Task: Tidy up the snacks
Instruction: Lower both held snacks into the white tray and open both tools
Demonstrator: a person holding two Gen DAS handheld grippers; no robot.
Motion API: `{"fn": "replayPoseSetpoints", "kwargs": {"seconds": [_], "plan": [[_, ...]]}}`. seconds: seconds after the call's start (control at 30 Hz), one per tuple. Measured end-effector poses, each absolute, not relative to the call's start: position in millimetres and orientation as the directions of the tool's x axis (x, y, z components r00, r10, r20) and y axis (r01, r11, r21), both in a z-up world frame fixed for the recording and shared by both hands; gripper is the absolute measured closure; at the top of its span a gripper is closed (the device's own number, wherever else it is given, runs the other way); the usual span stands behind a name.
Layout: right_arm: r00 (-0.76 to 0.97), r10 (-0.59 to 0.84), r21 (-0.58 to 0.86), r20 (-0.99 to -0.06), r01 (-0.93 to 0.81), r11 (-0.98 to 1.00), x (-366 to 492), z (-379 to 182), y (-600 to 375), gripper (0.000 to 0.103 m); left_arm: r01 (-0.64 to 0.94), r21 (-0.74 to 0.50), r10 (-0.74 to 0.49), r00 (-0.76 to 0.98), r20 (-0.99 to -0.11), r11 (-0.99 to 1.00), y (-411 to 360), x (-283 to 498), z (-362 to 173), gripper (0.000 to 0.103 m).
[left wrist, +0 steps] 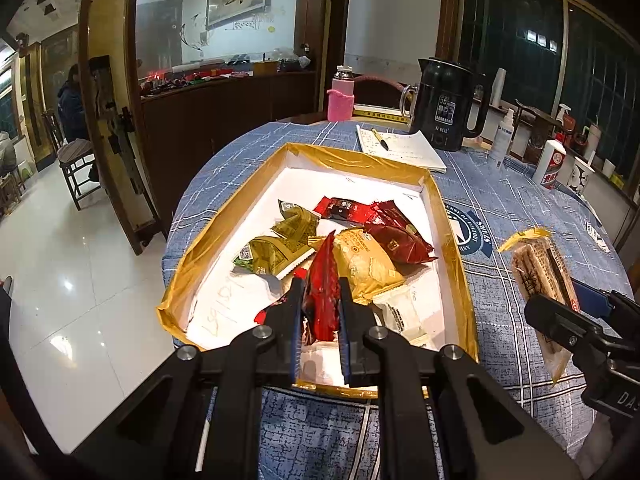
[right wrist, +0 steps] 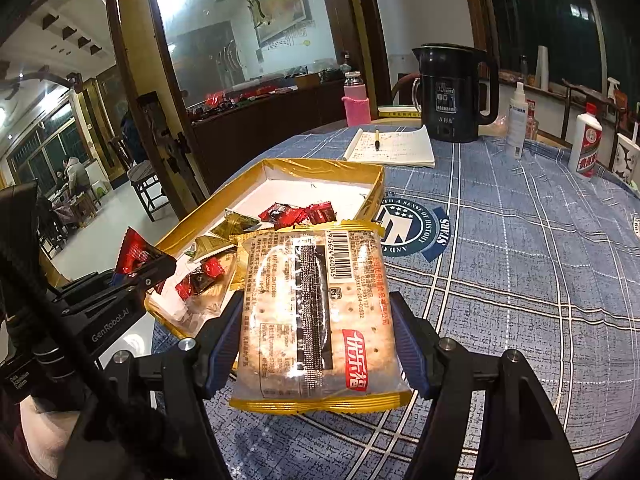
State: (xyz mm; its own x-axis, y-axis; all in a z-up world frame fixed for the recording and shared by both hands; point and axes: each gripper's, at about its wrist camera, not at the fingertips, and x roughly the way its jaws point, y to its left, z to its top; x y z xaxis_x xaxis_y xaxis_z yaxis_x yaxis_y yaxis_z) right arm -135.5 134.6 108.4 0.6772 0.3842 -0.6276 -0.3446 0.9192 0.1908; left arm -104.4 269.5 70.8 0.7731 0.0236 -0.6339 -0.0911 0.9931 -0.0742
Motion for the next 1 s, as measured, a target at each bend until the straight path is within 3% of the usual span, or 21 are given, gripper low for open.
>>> {"fn": "replayPoseSetpoints", "kwargs": {"seconds": [0.57, 1.0], "plan": [[0.608, 0.441, 0.203, -0.66, -0.421, 0.884, -91, 122, 159, 0.034, -0.076, -0.211, -0.083, 0.753, -0.653, 0.974, 315, -68, 68, 0.087], [0.441, 0.441, 0.24, -0.782, -0.44, 0.865, 12, 88, 222, 0.034, -0.042, -0.271, -0.164, 0.704, -0.691, 0.962, 311, -37, 47, 0.087]]}}
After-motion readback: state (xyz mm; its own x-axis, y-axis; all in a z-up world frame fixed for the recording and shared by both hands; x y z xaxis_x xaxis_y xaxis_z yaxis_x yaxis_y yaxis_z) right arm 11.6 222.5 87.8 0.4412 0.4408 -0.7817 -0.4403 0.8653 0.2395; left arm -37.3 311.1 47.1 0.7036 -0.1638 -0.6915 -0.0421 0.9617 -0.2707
